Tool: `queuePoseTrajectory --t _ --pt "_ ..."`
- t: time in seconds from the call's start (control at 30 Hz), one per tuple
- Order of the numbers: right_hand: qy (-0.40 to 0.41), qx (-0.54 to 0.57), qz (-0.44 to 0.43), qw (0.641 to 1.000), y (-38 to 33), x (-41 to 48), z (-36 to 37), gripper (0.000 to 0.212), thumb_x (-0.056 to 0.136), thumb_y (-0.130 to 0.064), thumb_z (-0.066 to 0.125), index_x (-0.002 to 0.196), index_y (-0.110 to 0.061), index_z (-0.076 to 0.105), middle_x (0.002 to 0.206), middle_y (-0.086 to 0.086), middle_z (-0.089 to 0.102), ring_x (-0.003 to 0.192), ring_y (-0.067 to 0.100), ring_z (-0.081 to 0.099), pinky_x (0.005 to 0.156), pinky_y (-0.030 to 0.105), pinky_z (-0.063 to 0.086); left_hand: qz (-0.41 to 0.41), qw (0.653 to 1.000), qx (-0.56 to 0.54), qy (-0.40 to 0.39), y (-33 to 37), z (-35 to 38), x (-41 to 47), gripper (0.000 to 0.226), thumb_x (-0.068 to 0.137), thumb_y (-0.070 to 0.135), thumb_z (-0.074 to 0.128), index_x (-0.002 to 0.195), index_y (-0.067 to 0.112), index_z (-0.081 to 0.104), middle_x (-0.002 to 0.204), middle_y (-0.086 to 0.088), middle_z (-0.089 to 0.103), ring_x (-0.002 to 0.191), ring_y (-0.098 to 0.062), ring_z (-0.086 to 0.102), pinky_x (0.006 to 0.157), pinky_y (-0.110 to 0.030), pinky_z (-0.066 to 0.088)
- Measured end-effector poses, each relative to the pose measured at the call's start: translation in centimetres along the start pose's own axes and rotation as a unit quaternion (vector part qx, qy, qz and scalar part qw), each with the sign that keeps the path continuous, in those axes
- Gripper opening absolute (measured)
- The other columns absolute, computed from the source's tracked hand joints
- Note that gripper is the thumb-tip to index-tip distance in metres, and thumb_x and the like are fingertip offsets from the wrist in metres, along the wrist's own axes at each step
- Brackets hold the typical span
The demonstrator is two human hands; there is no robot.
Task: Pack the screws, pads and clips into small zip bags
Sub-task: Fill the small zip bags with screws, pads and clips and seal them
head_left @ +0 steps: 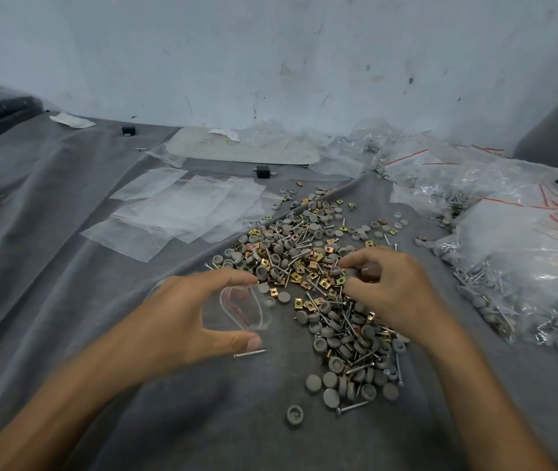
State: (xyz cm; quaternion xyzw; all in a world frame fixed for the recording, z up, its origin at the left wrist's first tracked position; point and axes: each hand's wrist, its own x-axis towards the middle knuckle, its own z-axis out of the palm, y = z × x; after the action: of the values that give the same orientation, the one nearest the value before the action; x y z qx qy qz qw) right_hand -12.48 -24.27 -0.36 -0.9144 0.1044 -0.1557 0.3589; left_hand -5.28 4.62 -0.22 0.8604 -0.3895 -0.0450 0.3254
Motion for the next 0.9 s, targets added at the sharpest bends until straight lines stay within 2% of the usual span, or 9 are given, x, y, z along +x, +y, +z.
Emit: queuePoseTrajectory --t 0.07,0.17,0.2,0.3,0.4,0.47,0.63,0.77,0.9 --pt "0.005 0.093 0.030 0.995 -0.3 -0.2 0.0 0.018 0.084 -0.010 0.071 0.093 -0.026 0.075 0.083 -0.004 0.074 0.068 0.004 0.069 0.061 0.018 0.052 0.004 1.000 0.006 0.006 0.0 0.1 -0.1 0.076 0.060 0.076 0.073 0.130 0.055 0.052 0.125 0.046 0.051 0.122 0.028 0.037 0.095 0.005 0.026" --pt "0.009 0.268 0.096 0.958 -1.1 -0.3 0.2 0.019 0.090 -0.002 0.067 0.095 -0.017 0.075 0.082 0.001 0.075 0.079 0.019 0.073 0.079 0.034 0.059 0.007 1.000 0.009 0.006 0.0 0.2 -0.2 0.077 0.060 0.078 0.071 0.131 0.055 0.052 0.131 0.043 0.050 0.125 0.027 0.036 0.097 0.004 0.026" --pt "0.005 0.363 0.117 0.924 -1.4 -0.2 0.4 0.020 0.091 0.003 0.062 0.097 -0.011 0.074 0.086 0.003 0.073 0.080 0.020 0.072 0.082 0.034 0.061 0.007 1.000 0.012 0.003 0.0 0.2 -0.2 0.077 0.060 0.079 0.070 0.130 0.057 0.050 0.133 0.041 0.051 0.126 0.025 0.037 0.100 0.001 0.027" --pt "-0.015 0.614 0.186 0.767 -2.2 -0.1 1.3 0.025 0.091 0.012 0.047 0.099 0.004 0.069 0.096 0.013 0.067 0.085 0.020 0.067 0.076 0.026 0.061 -0.002 1.000 0.018 -0.003 0.0 0.2 -0.1 0.074 0.059 0.082 0.068 0.127 0.064 0.046 0.135 0.038 0.052 0.127 0.023 0.038 0.103 -0.008 0.032" --pt "-0.035 0.707 0.237 0.666 -2.4 -0.1 2.4 0.026 0.089 0.008 0.046 0.105 0.005 0.066 0.095 0.015 0.065 0.088 0.019 0.062 0.075 0.025 0.061 -0.003 1.000 0.019 -0.006 0.0 0.3 0.0 0.073 0.059 0.083 0.068 0.126 0.066 0.045 0.136 0.038 0.052 0.127 0.024 0.038 0.102 -0.007 0.031" --pt "-0.037 0.698 0.247 0.671 -2.5 -0.2 3.1 0.021 0.091 0.007 0.050 0.106 0.006 0.065 0.091 0.015 0.067 0.084 0.017 0.064 0.074 0.025 0.062 -0.003 1.000 0.016 -0.009 0.1 0.3 0.0 0.071 0.060 0.082 0.068 0.125 0.068 0.044 0.137 0.037 0.051 0.127 0.023 0.038 0.103 -0.009 0.032" --pt "-0.062 0.611 0.219 0.758 -3.4 -0.6 4.3 0.018 0.091 0.012 0.057 0.100 0.000 0.069 0.091 0.015 0.074 0.068 0.013 0.068 0.059 0.019 0.057 -0.013 1.000 0.017 -0.009 0.3 0.5 0.2 0.077 0.060 0.079 0.069 0.131 0.059 0.046 0.140 0.031 0.051 0.131 0.015 0.041 0.111 -0.017 0.036" --pt "-0.115 0.537 0.181 0.816 -4.2 -1.3 4.5 0.027 0.080 -0.007 0.073 0.106 -0.007 0.065 0.099 0.013 0.076 0.051 0.005 0.048 0.037 0.014 0.033 -0.027 0.999 0.031 -0.008 0.5 0.7 0.4 0.093 0.064 0.069 0.079 0.146 0.047 0.040 0.147 0.027 0.047 0.137 0.006 0.038 0.116 -0.025 0.034" --pt "-0.148 0.478 0.150 0.853 -5.2 -2.0 4.9 0.026 0.067 -0.021 0.082 0.089 -0.017 0.070 0.077 0.002 0.071 0.042 0.004 0.037 0.035 0.014 0.027 -0.031 0.999 0.041 -0.013 0.8 1.0 0.5 0.100 0.067 0.066 0.081 0.151 0.046 0.031 0.152 0.025 0.041 0.141 0.000 0.036 0.118 -0.033 0.032"
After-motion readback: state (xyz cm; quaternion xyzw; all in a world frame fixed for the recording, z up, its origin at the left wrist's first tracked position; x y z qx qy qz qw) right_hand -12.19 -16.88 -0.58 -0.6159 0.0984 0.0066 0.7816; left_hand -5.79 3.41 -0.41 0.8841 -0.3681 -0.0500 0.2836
